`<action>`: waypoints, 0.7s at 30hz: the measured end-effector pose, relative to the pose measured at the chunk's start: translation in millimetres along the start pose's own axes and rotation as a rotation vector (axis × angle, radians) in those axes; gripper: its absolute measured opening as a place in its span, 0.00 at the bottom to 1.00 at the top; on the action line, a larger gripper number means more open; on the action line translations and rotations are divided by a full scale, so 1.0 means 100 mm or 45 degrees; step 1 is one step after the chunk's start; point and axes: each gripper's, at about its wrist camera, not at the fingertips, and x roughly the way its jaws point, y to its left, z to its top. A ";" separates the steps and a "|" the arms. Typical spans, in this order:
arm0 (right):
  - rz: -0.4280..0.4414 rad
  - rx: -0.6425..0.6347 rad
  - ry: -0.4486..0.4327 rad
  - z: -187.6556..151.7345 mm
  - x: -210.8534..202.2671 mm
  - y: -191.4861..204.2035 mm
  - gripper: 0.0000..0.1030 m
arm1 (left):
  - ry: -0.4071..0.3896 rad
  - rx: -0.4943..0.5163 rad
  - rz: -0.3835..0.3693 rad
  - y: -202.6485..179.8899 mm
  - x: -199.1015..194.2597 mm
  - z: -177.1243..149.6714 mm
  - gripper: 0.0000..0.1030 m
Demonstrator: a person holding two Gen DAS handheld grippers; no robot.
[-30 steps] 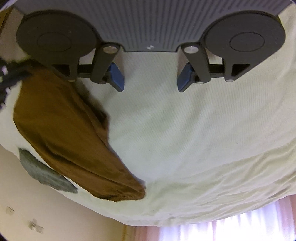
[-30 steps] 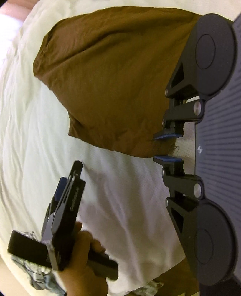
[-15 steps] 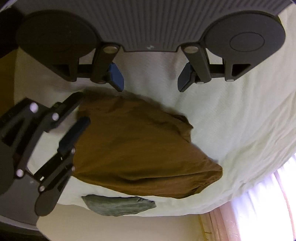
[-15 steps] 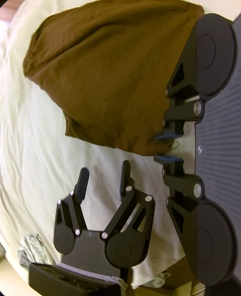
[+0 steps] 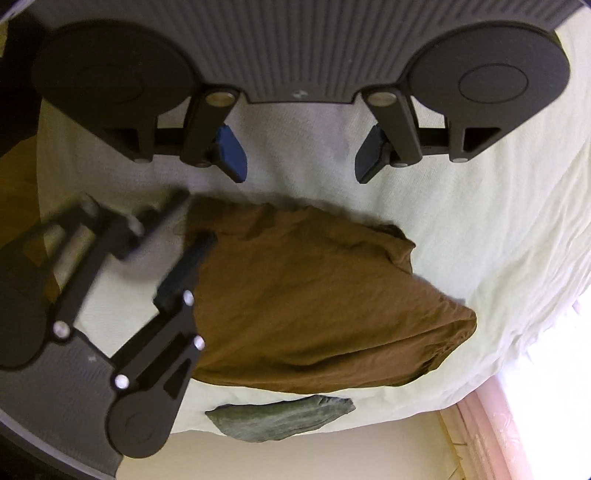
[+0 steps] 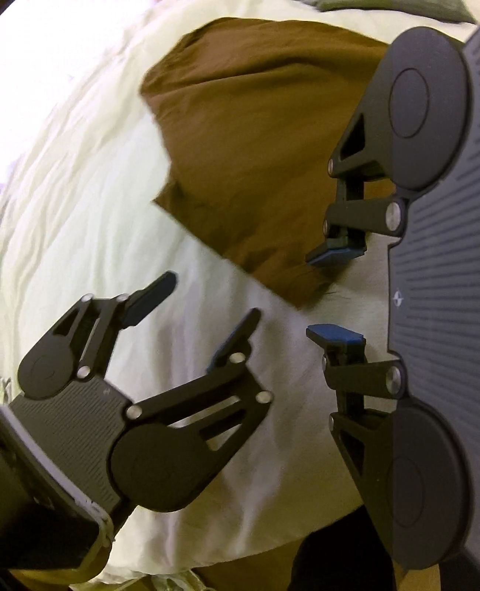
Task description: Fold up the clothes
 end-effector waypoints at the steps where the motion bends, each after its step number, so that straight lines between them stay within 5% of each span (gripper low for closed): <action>1: 0.000 0.002 0.007 0.02 0.04 -0.01 0.27 | -0.001 0.001 0.001 0.00 0.00 0.00 0.59; 3: -0.017 0.045 -0.002 0.05 0.03 -0.08 0.00 | -0.003 0.002 0.004 0.01 -0.01 0.00 0.59; 10: -0.234 0.145 -0.204 0.18 -0.38 -0.43 0.00 | -0.013 0.039 0.009 0.00 -0.02 0.00 0.61; 21: -0.111 -0.021 -0.032 -0.01 0.15 0.02 0.01 | 0.011 0.019 -0.011 0.01 -0.08 -0.09 0.62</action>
